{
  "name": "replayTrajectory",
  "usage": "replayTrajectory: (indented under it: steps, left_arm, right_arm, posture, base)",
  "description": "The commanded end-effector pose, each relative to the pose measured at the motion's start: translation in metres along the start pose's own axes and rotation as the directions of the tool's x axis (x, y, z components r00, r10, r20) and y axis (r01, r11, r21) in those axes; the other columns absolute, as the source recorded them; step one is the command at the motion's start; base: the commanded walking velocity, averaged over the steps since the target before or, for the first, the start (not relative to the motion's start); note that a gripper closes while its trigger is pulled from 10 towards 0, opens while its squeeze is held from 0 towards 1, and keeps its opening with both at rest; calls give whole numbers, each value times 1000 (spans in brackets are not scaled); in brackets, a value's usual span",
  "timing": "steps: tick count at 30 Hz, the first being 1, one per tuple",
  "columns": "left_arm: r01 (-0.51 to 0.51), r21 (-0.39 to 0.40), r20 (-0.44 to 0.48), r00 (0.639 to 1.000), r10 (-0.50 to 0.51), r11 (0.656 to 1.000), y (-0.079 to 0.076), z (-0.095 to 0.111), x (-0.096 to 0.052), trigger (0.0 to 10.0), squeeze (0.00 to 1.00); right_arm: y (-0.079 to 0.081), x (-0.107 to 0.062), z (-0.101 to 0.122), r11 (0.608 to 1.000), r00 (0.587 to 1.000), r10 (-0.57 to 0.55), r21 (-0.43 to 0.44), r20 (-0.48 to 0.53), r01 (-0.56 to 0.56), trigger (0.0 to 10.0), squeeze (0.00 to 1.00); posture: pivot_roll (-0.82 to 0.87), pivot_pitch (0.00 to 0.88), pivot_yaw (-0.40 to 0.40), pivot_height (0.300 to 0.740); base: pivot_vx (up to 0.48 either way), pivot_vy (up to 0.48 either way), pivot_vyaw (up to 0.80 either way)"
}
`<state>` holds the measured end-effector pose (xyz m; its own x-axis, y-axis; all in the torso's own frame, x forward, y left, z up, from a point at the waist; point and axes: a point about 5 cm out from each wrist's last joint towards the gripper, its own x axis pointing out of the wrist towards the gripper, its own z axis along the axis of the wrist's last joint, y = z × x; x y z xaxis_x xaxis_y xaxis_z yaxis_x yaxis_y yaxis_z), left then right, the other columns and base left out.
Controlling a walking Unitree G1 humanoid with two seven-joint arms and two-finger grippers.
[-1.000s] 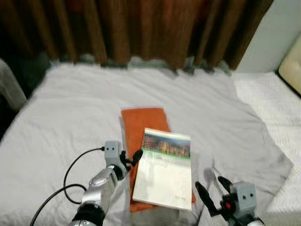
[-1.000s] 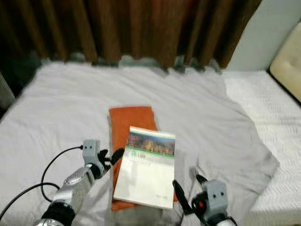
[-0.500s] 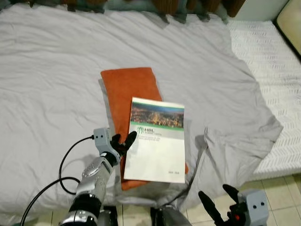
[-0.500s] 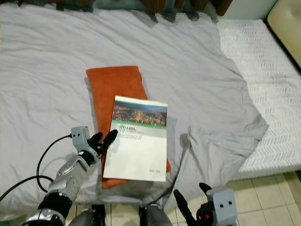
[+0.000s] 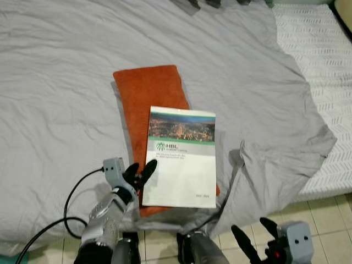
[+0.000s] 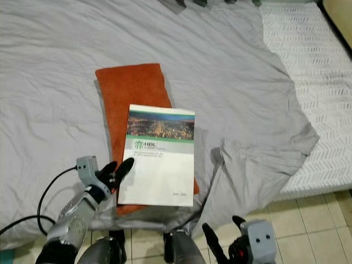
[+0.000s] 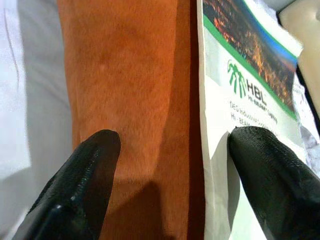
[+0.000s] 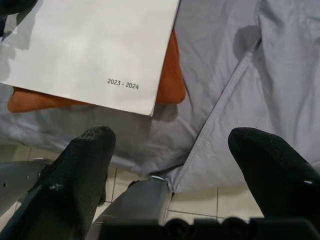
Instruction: Clean up the room
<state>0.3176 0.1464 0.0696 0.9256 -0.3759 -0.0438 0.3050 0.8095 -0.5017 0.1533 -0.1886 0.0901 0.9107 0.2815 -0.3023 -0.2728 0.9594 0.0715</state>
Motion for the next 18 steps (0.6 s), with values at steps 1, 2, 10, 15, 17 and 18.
replayTrajectory:
  steps: [1,2,10,15,17,18]
  left_arm:
    - [3,-23,-82,997,-5,1000,-1,-21,-7,10000,0]
    - [11,-31,-105,994,-14,999,-3,-26,-7,10000,0]
    - [-69,-93,-188,981,51,993,5,-43,-4,0,0]
    - [-84,-87,-222,973,63,993,8,-46,-2,0,0]
    - [-98,-78,-229,970,78,992,11,-47,-2,0,0]
    - [-98,-78,-229,970,78,992,11,-47,-2,0,0]
  right_arm:
    - [-1,-7,-8,1000,999,-19,17,-46,20,10000,0]
    - [-2,-7,-9,1000,999,-20,17,-50,20,10000,0]
    - [-1,-1,-8,1000,999,-14,23,-45,16,10000,0]
    - [2,3,-9,1000,999,-13,27,-38,14,10000,0]
    - [2,2,-9,999,999,-17,28,-37,18,10000,0]
    - [2,2,-9,999,999,-17,28,-37,18,10000,0]
  posture:
    - [-308,511,-143,740]
    - [-308,511,-143,740]
    - [-283,509,-130,740]
    - [-286,505,-119,740]
    - [-291,505,-114,740]
    - [-291,505,-114,740]
  base:
    - [0,0,0]
    - [0,0,0]
    - [0,0,0]
    - [0,0,0]
    - [0,0,0]
    - [0,0,0]
